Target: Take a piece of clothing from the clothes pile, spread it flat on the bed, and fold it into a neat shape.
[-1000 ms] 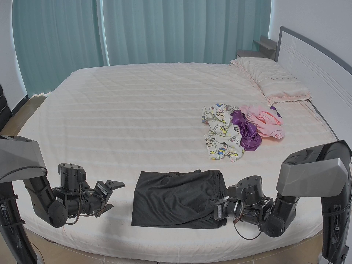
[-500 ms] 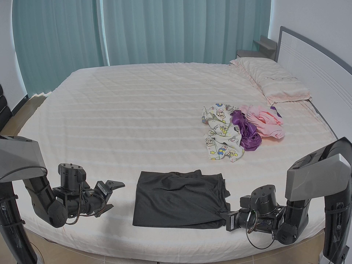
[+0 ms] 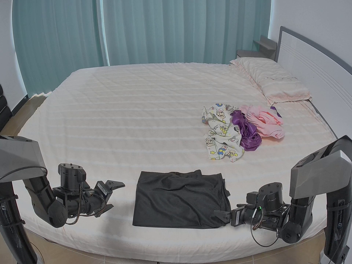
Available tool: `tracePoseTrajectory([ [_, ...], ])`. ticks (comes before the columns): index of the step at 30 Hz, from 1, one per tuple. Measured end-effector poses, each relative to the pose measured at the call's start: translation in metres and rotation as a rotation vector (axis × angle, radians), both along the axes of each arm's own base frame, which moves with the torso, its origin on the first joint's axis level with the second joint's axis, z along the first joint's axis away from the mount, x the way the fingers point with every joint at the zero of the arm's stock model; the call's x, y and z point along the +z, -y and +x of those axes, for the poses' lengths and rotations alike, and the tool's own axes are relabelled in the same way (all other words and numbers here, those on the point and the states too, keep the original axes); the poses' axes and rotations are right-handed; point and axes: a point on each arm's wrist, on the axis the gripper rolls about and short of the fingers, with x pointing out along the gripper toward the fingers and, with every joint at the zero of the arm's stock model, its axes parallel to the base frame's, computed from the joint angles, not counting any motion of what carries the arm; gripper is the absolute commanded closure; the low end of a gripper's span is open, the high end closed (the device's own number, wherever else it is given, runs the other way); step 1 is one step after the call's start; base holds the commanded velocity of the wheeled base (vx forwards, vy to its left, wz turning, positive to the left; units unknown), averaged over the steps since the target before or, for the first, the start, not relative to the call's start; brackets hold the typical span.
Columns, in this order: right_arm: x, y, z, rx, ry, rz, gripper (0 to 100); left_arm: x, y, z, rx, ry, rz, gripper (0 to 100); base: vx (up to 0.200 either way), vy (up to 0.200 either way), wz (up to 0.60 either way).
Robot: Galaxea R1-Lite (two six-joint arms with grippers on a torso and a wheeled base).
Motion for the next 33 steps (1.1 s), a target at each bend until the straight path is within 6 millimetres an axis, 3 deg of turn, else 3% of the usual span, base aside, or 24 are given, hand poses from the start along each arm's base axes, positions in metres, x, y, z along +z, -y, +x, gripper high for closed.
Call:
tracePoseTrajectory([
  [8, 0.011, 0.007, 0.041, -0.128, 0.07, 0.121, 0, 0.0, 0.0, 0.0, 0.0, 0.0, 0.0, 0, 0.0, 0.0, 0.0],
  [23, 0.011, -0.013, 0.132, -0.265, -0.003, 0.314, 0, 0.0, 0.0, 0.0, 0.0, 0.001, 0.001, 0, 0.0, 0.0, 0.0],
  [27, 0.016, -0.017, 0.142, -0.265, 0.008, 0.335, 0, 0.0, 0.001, 0.0, -0.002, 0.001, 0.002, 0, 0.0, 0.0, 0.0],
  [33, 0.011, -0.028, 0.14, -0.244, -0.029, 0.316, 0, 0.0, 0.0, 0.0, 0.0, 0.001, 0.002, 0, 0.0, 0.0, 0.0],
])
